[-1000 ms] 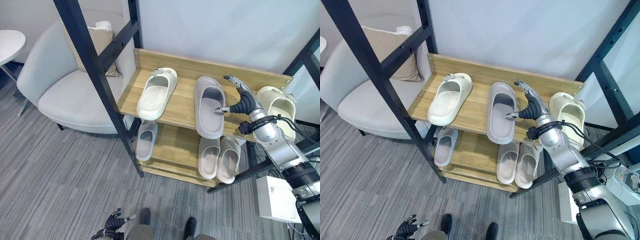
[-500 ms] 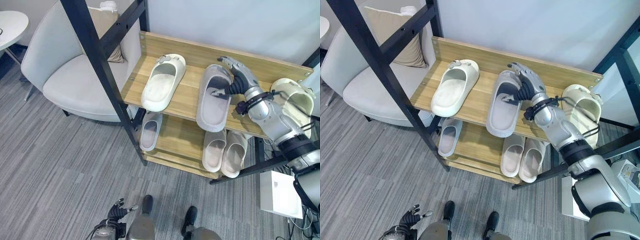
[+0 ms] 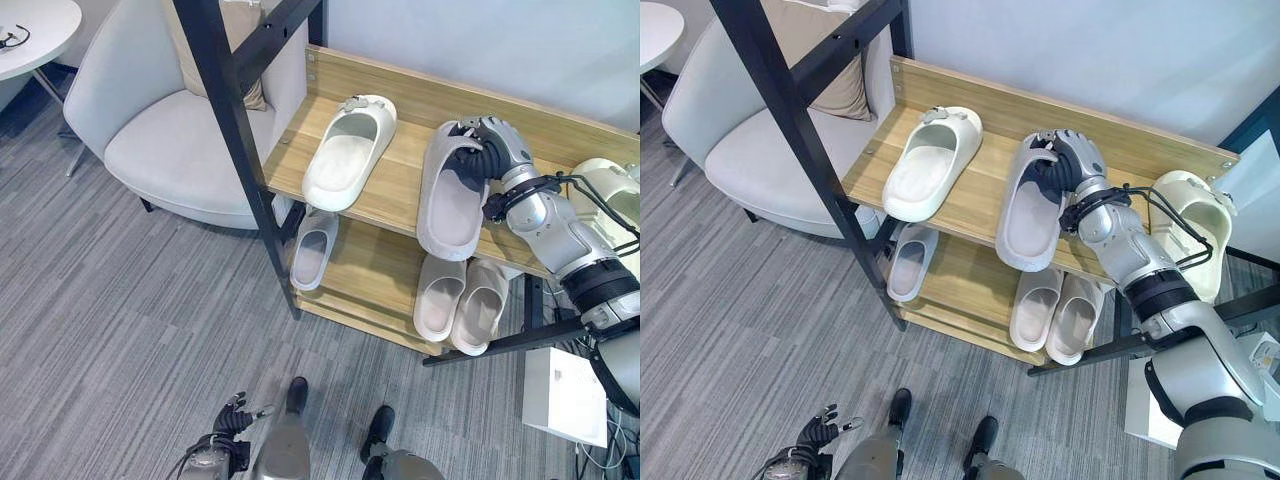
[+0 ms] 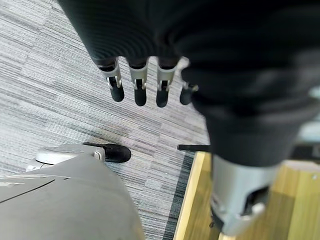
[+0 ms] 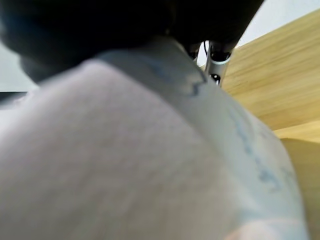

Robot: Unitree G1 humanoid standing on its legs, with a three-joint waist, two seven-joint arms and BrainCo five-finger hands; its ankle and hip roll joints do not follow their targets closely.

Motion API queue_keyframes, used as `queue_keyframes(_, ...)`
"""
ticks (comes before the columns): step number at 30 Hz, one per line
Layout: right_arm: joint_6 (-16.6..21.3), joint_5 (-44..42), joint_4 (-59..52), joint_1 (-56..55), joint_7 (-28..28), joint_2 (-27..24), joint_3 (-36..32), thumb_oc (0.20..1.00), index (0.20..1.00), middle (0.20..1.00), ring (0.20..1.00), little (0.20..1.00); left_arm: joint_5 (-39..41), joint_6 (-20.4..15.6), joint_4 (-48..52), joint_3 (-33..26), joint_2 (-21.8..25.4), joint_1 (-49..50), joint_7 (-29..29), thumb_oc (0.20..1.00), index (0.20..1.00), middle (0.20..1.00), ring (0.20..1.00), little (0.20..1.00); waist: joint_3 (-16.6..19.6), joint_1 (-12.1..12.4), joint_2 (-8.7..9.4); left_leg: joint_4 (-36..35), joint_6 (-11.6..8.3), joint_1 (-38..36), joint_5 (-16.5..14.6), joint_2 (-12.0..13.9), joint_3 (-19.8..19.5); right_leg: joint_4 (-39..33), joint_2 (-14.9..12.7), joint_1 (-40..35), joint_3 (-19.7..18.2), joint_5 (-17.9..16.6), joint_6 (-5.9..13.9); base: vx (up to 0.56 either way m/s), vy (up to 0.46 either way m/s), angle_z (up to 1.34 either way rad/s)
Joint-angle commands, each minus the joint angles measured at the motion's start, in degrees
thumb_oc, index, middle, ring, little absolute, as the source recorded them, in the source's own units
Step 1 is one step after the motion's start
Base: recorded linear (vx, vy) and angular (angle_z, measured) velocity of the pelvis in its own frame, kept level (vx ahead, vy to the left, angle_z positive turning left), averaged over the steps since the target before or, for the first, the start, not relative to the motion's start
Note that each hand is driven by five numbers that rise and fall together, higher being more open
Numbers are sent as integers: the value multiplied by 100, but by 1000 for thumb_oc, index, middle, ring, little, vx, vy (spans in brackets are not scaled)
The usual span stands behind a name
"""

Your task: Arrange the slippers neatly on the shoe rack.

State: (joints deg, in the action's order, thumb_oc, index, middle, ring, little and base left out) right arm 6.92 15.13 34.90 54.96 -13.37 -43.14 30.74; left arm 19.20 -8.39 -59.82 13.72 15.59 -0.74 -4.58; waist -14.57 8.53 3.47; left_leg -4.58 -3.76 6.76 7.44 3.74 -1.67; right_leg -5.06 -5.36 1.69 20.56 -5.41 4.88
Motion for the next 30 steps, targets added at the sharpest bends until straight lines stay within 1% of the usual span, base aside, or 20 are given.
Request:
queue_keyframes(1, -236, 385, -149, 282, -253, -225, 158, 200, 200, 200, 200, 200, 131, -148, -89, 137, 195, -354, -105, 1000, 1000, 1000, 1000, 1000, -114, 272, 261, 355, 104, -92, -655, -199, -16, 99, -440, -337, -288, 384, 413, 0, 0, 0)
queue_keyframes(2, -247, 391, -176, 252, -246, -233, 132, 200, 200, 200, 200, 200, 131, -148, -88, 147, 202, -353, -105, 1000, 1000, 1000, 1000, 1000, -113, 282, 266, 355, 104, -95, -655, -199, -17, 99, -440, -340, -288, 385, 413, 0, 0, 0)
queue_keyframes(3, -174, 212, -835, -200, -542, -164, -502, 200, 200, 200, 200, 200, 128, -150, -39, 90, 178, -344, -139, 1000, 1000, 1000, 1000, 1000, -107, 257, 231, 348, 116, -136, -664, -200, -13, 110, -444, -356, -290, 395, 413, 8, 11, 4)
queue_keyframes(4, -176, 214, -840, -207, -541, -165, -508, 200, 200, 200, 200, 200, 129, -150, -39, 93, 180, -343, -139, 1000, 1000, 1000, 1000, 1000, -105, 260, 233, 348, 116, -135, -664, -200, -13, 110, -445, -354, -290, 395, 413, 27, 9, 10)
queue_keyframes(5, -18, -83, -1946, -734, -799, 35, -1335, 200, 200, 200, 200, 200, 127, -129, 2, -29, 145, -282, -198, 1000, 1000, 1000, 1000, 1000, -107, 221, 182, 336, 124, -203, -703, -185, 7, 111, -445, -391, -311, 424, 412, 12, 2, 8)
queue_keyframes(6, -32, -77, -1979, -770, -788, 33, -1369, 200, 200, 200, 200, 200, 127, -127, 4, -17, 156, -281, -199, 1000, 1000, 1000, 1000, 1000, -95, 227, 195, 334, 129, -183, -681, -195, 2, 106, -453, -375, -306, 408, 414, 25, -1, 12)
queue_keyframes(8, 165, -438, -2867, -1269, -811, 347, -1946, 200, 200, 200, 200, 200, 111, -97, 115, -99, 121, -126, -215, 1000, 1000, 1000, 1000, 1000, -54, 170, 167, 310, 142, -226, -689, -188, 50, 94, -454, -388, -340, 425, 408, 5, 0, 2)
queue_keyframes(9, 284, -616, -3183, -1506, -757, 504, -2081, 200, 200, 200, 200, 200, 79, -82, 52, -117, 80, -90, -235, 1000, 1000, 1000, 1000, 1000, -42, 130, 166, 303, 142, -258, -698, -182, 79, 92, -454, -397, -360, 432, 404, 0, 0, 0)
queue_keyframes(10, 268, -615, -3229, -1557, -740, 510, -2115, 200, 200, 200, 200, 200, 76, -84, 50, -106, 90, -80, -235, 1000, 1000, 1000, 1000, 1000, -35, 144, 174, 298, 142, -266, -698, -182, 81, 91, -454, -403, -362, 434, 404, 19, -4, -3)
queue_keyframes(12, 366, -566, -4063, -1891, -727, 621, -2389, 200, 200, 200, 200, 200, 17, -29, 6, -184, 39, -49, -245, 1000, 1000, 1000, 1000, 1000, -8, 77, 159, 262, 138, -333, -700, -171, 138, 87, -444, -415, -406, 443, 405, 8, -1, -2)
queue_keyframes(13, 549, -625, -4686, -2287, -705, 821, -2612, 200, 200, 200, 200, 200, -10, -12, 26, -243, -5, 17, -266, 1000, 1000, 1000, 1000, 1000, 13, 3, 130, 233, 136, -381, -700, -170, 179, 81, -439, -428, -439, 451, 409, 10, 1, -5)
queue_keyframes(14, 527, -620, -4741, -2344, -687, 833, -2644, 200, 200, 200, 200, 200, -12, -11, 31, -229, 6, 31, -267, 1000, 1000, 1000, 1000, 1000, 23, 18, 138, 227, 135, -389, -698, -170, 181, 79, -439, -433, -441, 452, 409, 14, -9, -5)
queue_keyframes(15, 743, -830, -5309, -2601, -588, 1071, -2715, 200, 200, 200, 200, 200, -113, 6, -54, -282, -54, 48, -290, 1000, 1000, 1000, 1000, 1000, 48, -43, 121, 195, 130, -440, -691, -161, 214, 78, -436, -447, -466, 459, 411, 9, -7, -8)
queue_keyframes(16, 739, -830, -5315, -2608, -585, 1072, -2719, 200, 200, 200, 200, 200, -113, 6, -54, -280, -52, 50, -290, 1000, 1000, 1000, 1000, 1000, 49, -41, 122, 193, 130, -442, -690, -161, 215, 77, -436, -448, -466, 459, 411, 7, -9, -13)
queue_keyframes(18, 1058, -1279, -6057, -2863, -306, 1306, -2674, 200, 200, 200, 200, 200, -124, -5, -27, -316, -98, 144, -309, 1000, 1000, 1000, 1000, 1000, 104, -104, 76, 149, 128, -497, -681, -152, 256, 76, -433, -468, -483, 470, 409, 6, -6, -18)
queue_keyframes(19, 1048, -1282, -6079, -2885, -296, 1310, -2681, 200, 200, 200, 200, 200, -125, -6, -26, -314, -98, 153, -309, 1000, 1000, 1000, 1000, 1000, 111, -104, 76, 142, 127, -503, -678, -152, 254, 74, -432, -471, -481, 471, 409, 9, -3, -11)
queue_keyframes(20, 1184, -1518, -6509, -3004, -89, 1373, -2535, 200, 200, 200, 200, 200, -156, -11, -61, -350, -130, 175, -318, 1000, 1000, 1000, 1000, 1000, 147, -141, 49, 118, 113, -531, -667, -148, 276, 77, -430, -483, -484, 471, 411, 6, -3, -5)
queue_keyframes(23, 1344, -1939, -7182, -3149, 277, 1508, -2248, 200, 200, 200, 200, 200, -181, -40, -192, -400, -197, 203, -355, 1000, 1000, 1000, 1000, 1000, 200, -183, 30, 78, 99, -584, -654, -135, 296, 80, -417, -503, -490, 475, 409, 4, -3, -4)
queue_keyframes(27, 1373, -2726, -7549, -3086, 793, 1664, -1570, 200, 200, 200, 200, 200, -190, -67, -238, -402, -239, 259, -414, 1000, 1000, 1000, 1000, 1000, 257, -193, 6, 57, 90, -636, -648, -110, 317, 79, -411, -530, -498, 480, 403, 0, 2, -2)
queue_keyframes(30, 1299, -3412, -7468, -2943, 1166, 1786, -905, 200, 200, 200, 200, 200, -108, -86, -234, -388, -277, 257, -466, 1000, 1000, 1000, 1000, 1000, 267, -156, -6, 44, 84, -656, -641, -111, 313, 100, -408, -537, -484, 487, 395, 0, 0, 0)
